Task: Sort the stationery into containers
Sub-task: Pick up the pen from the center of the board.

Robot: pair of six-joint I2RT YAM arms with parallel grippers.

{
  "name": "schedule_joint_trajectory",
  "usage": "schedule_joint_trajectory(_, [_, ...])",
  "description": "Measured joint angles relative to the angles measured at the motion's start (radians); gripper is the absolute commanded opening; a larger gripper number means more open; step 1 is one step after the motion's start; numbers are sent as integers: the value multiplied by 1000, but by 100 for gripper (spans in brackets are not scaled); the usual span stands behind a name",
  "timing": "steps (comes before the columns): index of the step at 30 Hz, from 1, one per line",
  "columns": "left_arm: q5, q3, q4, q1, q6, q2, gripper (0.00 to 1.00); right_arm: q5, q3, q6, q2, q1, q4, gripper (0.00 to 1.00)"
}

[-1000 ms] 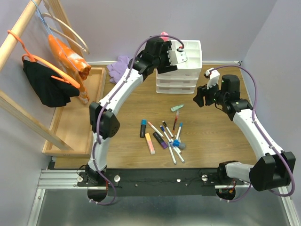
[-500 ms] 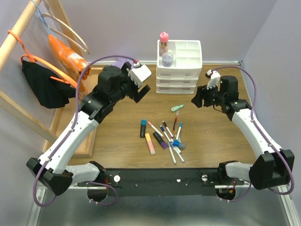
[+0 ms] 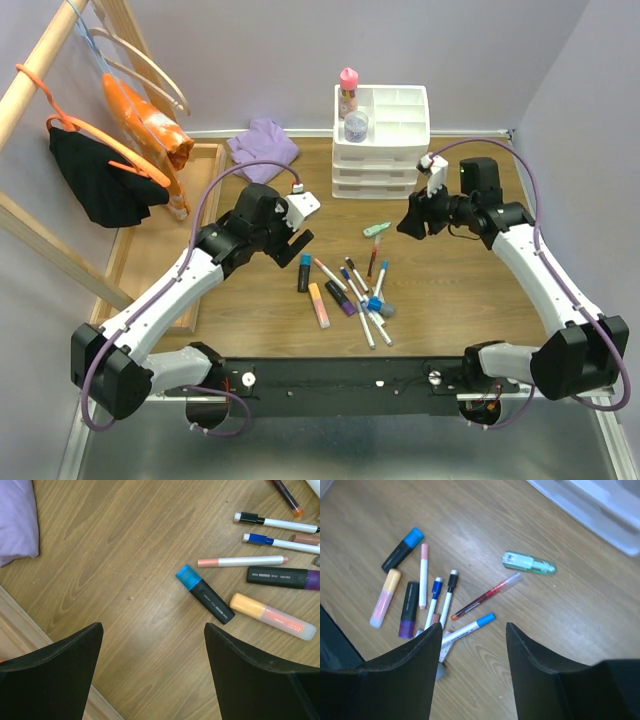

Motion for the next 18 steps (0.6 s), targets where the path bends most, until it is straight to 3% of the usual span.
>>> schedule_joint_trajectory(8, [-3, -6, 34, 14, -14, -17, 92, -42, 40, -465, 6, 189, -242, 52])
schedule_joint_trajectory(18, [-18, -42, 51, 21, -15, -81, 95, -21, -58, -618, 78, 409, -259, 49])
